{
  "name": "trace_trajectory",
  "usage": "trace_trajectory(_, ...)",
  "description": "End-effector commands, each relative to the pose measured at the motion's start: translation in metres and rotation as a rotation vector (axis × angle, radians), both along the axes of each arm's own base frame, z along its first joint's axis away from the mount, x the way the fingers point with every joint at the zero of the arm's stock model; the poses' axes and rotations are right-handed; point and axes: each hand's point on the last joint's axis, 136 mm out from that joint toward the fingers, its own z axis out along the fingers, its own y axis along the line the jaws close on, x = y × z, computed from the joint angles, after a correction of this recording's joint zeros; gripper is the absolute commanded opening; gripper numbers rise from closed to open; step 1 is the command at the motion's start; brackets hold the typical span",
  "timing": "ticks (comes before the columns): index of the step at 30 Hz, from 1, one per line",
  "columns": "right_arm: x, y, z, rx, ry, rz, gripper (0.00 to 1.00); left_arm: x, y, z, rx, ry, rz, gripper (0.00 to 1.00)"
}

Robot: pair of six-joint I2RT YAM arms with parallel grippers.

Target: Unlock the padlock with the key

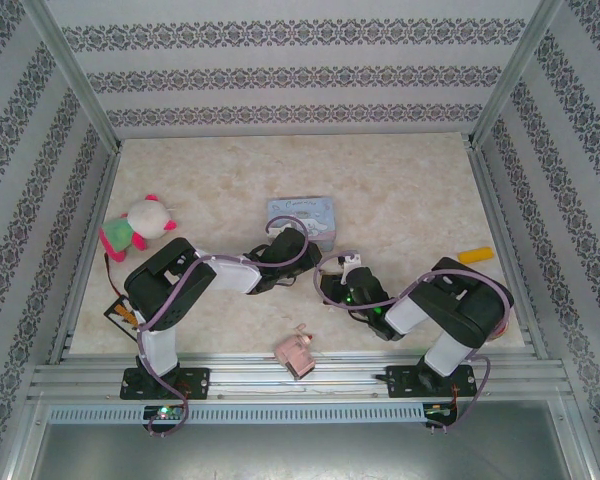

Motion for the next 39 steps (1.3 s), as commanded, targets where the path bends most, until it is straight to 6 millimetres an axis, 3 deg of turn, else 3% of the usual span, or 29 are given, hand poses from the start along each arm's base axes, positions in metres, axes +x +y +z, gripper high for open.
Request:
trace_trajectory(1,0.006,0.003,0.008,0.026,-0.041,-0.020,0.00,0.006,-0.011,0.031,-0.087,-0.063,0.001,0.10)
trace_trajectory(39,0.013,0.009,0.020,0.057,-0.103,-0.016,0.00,0.005,-0.016,0.028,-0.108,-0.049,-0.013,0.09)
